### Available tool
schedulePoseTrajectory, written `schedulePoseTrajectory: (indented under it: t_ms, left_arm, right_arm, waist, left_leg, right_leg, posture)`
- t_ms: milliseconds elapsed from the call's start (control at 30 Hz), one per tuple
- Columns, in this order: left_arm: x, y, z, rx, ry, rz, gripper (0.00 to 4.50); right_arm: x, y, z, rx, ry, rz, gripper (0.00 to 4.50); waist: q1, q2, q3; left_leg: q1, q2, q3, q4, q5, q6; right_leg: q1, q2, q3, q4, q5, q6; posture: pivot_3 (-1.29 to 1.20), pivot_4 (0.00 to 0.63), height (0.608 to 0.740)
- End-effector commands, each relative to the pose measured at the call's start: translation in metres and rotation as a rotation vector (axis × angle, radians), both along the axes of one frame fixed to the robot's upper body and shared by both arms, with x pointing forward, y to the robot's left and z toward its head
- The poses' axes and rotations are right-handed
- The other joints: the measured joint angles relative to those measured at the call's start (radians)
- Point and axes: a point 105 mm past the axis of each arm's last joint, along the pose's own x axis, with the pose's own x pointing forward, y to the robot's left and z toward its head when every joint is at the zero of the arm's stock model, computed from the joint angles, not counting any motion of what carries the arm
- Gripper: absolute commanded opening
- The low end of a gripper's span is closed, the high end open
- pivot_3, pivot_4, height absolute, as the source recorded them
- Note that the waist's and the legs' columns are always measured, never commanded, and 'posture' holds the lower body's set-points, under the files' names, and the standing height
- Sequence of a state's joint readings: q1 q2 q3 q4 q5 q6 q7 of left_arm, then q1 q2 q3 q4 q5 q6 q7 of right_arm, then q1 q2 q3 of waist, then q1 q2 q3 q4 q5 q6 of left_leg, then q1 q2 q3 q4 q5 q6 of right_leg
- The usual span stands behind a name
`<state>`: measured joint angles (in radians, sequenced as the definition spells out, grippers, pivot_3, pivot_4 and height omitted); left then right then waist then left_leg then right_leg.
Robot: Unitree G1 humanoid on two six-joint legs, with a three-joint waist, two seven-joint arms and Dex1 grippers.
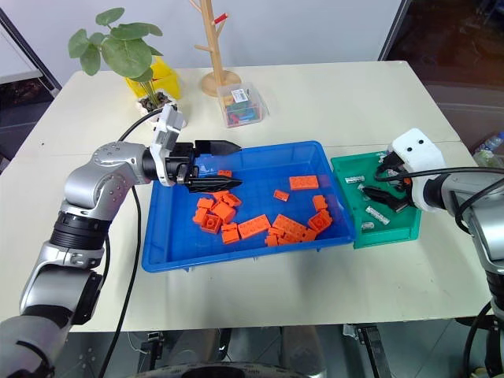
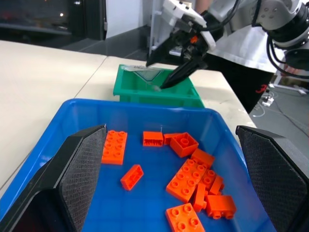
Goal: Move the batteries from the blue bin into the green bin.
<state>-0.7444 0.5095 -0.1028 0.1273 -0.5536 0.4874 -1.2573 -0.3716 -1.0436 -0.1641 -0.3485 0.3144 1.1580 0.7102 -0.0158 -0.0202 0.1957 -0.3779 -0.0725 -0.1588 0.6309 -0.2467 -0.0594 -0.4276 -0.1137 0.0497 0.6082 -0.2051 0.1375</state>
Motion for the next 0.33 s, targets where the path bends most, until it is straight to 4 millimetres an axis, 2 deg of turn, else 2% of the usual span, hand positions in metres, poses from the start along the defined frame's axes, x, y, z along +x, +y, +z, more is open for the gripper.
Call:
schedulePoseTrajectory:
  t_ms: [33, 100, 200, 333]
  left_arm:
    - [0.008, 0.012, 0.017, -0.027, -0.069, 0.074, 4.50]
    - [0.018, 0.026, 0.025, -0.054, -0.089, 0.167, 4.50]
    - [0.033, 0.057, 0.047, -0.151, -0.144, 0.363, 4.50]
    - [0.036, 0.101, 0.066, -0.228, -0.189, 0.571, 4.50]
  right_arm:
    - [0.010, 0.006, 0.027, 0.032, -0.114, 0.013, 4.47]
    - [0.020, 0.010, 0.043, 0.114, -0.189, 0.015, 4.47]
    - [0.034, 0.009, 0.070, 0.203, -0.321, 0.027, 4.47]
    - [0.049, -0.010, 0.090, 0.266, -0.447, -0.029, 4.47]
  waist:
    - [-0.003, 0.000, 0.000]
    - [-0.007, 0.000, 0.000]
    - [-0.005, 0.000, 0.000]
    - [-0.001, 0.000, 0.000]
  left_leg:
    - [0.000, 0.000, 0.000, 0.000, 0.000, 0.000]
    - [0.001, 0.000, 0.000, 0.000, 0.000, 0.000]
    - [0.001, 0.001, 0.000, -0.001, 0.000, 0.000]
    - [0.000, 0.000, -0.001, -0.001, 0.000, 0.000]
  right_leg:
    - [0.000, 0.000, 0.000, 0.000, 0.000, 0.000]
    - [0.000, 0.000, 0.000, 0.000, 0.000, 0.000]
    - [0.000, 0.001, 0.000, 0.001, 0.000, 0.000]
    - [0.000, 0.000, 0.000, 0.000, 0.000, 0.000]
  posture:
    - [0.00, 0.150, 0.740]
    - [0.00, 0.150, 0.740]
    - [0.00, 0.150, 0.740]
    - [0.00, 0.150, 0.740]
